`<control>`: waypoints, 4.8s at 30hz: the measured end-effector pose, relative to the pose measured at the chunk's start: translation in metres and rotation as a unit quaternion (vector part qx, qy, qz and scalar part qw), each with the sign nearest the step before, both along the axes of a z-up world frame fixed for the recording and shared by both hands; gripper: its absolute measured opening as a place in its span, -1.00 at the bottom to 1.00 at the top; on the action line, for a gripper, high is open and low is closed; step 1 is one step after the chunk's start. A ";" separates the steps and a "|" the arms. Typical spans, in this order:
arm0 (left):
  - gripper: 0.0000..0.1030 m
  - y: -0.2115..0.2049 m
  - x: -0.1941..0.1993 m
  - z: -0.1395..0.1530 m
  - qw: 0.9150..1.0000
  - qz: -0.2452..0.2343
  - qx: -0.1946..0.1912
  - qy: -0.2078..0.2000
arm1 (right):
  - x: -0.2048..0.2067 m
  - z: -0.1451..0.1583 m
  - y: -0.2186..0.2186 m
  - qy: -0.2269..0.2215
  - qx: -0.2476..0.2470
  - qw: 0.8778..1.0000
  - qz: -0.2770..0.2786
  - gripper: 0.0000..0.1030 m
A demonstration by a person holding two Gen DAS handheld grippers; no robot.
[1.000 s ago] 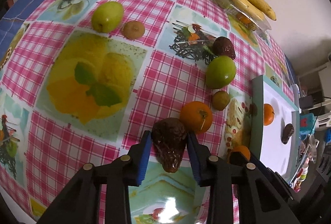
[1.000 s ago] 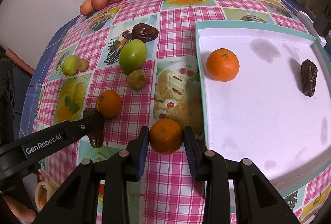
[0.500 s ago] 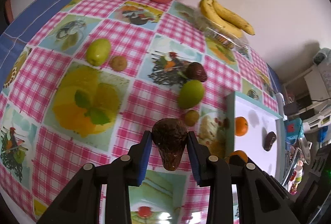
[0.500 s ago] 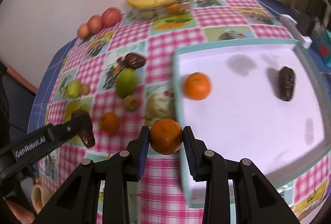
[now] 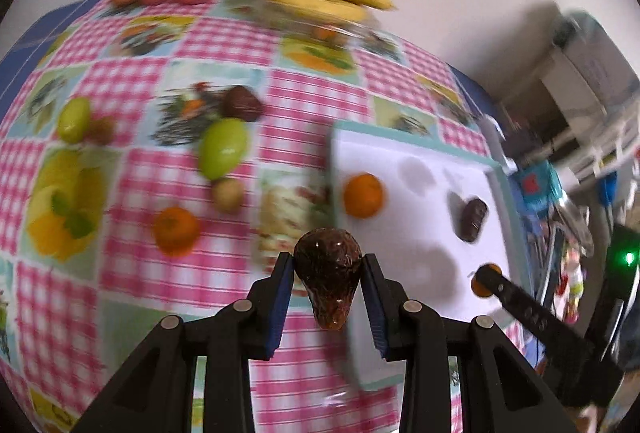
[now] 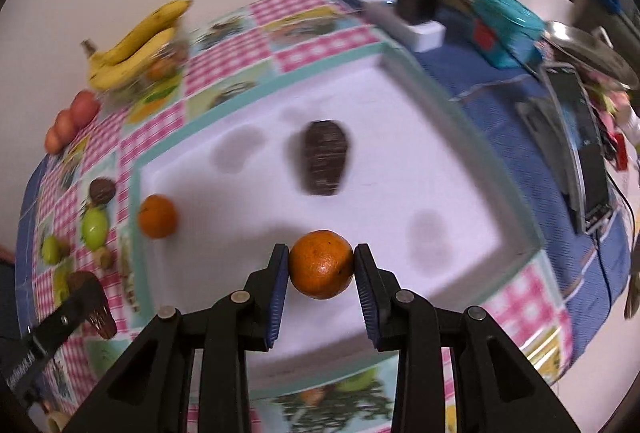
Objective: Organize fruits
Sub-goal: 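Carry both fruits into the white tray and open both tools, then withdraw both open tools from the tray toward the green apples, then grasp a green apple with left tool while right tool grasps another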
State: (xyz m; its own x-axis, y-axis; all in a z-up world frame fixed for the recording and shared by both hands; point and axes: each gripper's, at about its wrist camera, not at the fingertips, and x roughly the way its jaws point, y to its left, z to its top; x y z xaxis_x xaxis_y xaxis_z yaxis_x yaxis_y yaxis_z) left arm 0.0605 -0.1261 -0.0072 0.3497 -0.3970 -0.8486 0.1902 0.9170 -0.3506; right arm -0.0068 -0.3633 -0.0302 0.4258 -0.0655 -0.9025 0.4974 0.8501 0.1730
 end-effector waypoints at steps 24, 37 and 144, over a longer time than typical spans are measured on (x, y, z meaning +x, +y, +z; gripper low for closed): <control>-0.26 -0.079 -0.011 -0.048 0.993 -0.107 0.055 0.021 | 0.000 -0.023 -0.021 0.030 -0.001 1.000 -0.003 -0.31; 0.27 -0.053 -0.010 -0.020 0.994 -0.108 0.032 0.010 | -0.004 -0.016 -0.021 0.013 -0.008 1.000 -0.011 0.40; -0.16 0.202 0.129 -0.057 0.970 0.240 0.034 -0.002 | 0.156 -0.033 0.214 -0.051 0.033 0.972 0.226 -0.15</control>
